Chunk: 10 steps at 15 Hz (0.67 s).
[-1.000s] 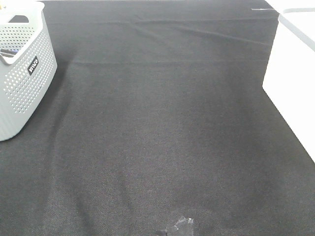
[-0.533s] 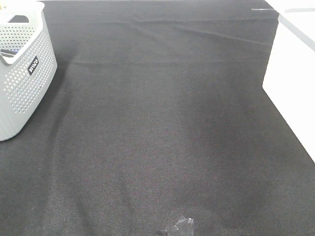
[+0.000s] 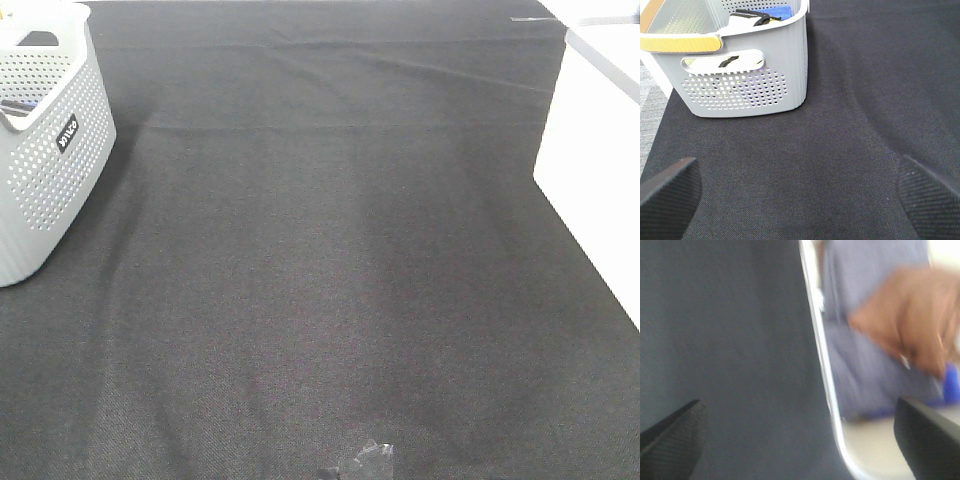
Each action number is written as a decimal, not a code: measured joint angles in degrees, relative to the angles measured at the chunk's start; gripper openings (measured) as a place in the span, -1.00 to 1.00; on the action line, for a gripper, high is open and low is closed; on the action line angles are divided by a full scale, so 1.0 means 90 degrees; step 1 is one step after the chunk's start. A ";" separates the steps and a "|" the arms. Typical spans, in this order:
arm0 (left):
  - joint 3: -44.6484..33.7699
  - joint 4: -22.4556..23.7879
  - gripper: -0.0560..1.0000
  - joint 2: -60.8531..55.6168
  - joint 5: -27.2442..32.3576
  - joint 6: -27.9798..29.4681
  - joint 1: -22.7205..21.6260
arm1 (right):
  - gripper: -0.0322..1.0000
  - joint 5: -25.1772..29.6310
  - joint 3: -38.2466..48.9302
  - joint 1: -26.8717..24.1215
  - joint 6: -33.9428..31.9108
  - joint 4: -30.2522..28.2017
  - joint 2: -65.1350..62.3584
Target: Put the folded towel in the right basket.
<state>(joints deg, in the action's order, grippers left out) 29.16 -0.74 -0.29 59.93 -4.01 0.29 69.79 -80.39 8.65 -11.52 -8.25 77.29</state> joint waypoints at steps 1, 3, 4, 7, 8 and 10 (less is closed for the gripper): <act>0.0000 0.0000 0.98 0.0000 0.0000 0.0000 0.0000 | 0.94 -0.0006 0.0567 0.0000 -0.0051 -0.0051 -0.0528; 0.0000 0.0000 0.98 0.0000 0.0000 0.0000 0.0000 | 0.94 -0.0261 0.1668 0.0000 -0.0134 -0.0083 -0.1668; 0.0000 0.0000 0.98 0.0000 0.0000 0.0000 0.0000 | 0.94 -0.0484 0.2196 0.0000 -0.0146 -0.0083 -0.2317; 0.0000 0.0000 0.98 0.0000 0.0000 0.0000 0.0000 | 0.92 -0.1241 0.3782 0.0000 -0.0115 -0.0083 -0.4654; 0.0000 0.0000 0.98 0.0000 0.0000 0.0000 0.0000 | 0.91 -0.1388 0.4170 0.0000 -0.0108 -0.0083 -0.5265; 0.0000 0.0000 0.98 0.0000 0.0000 0.0000 0.0000 | 0.91 -0.1483 0.4526 0.0000 -0.0102 -0.0083 -0.5838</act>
<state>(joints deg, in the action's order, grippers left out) 29.16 -0.74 -0.29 59.93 -4.01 0.29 56.44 -39.65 8.65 -12.43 -9.00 24.75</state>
